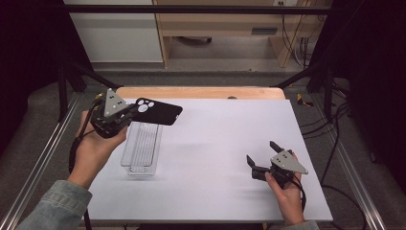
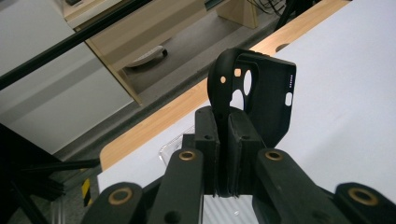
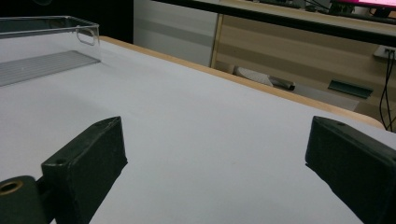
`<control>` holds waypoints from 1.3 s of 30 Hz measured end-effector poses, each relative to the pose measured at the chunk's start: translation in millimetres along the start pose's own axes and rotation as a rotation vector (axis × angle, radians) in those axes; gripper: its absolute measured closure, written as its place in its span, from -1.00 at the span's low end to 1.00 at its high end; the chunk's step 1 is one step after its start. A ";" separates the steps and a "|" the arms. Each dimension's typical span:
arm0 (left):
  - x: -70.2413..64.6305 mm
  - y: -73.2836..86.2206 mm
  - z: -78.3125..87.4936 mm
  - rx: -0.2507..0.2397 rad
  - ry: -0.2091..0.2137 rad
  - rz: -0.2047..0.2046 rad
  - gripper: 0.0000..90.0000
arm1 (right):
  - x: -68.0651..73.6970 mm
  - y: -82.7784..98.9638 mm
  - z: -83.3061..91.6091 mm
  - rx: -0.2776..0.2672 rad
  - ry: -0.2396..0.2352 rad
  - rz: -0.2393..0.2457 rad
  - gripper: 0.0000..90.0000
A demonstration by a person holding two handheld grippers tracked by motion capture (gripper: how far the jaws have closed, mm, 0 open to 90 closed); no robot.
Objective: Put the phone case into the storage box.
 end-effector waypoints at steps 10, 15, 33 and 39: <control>15.5 -2.5 5.1 0.036 -0.027 -0.068 0.86 | -0.8 2.4 6.1 -0.015 -0.003 0.012 -0.88; 22.6 -2.3 6.8 0.050 -0.038 -0.084 0.86 | -0.5 3.5 8.6 -0.022 -0.005 0.018 -0.88; 30.6 -5.1 8.1 0.112 -0.059 -0.178 0.86 | 1.9 6.6 13.6 -0.019 -0.006 0.032 -0.88; 29.5 -5.0 4.9 0.120 -0.065 -0.188 0.86 | 1.0 6.8 14.2 -0.018 -0.001 0.031 -0.89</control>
Point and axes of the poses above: each handheld gripper's, and its own axes: z roughly backward along the jaws, y roughly out of its underside, x roughly to its left, the point moved 1 cm from there along -z, roughly forward along the jaws, and after that the axes turned 8 degrees about x, right-handed, at the moved point
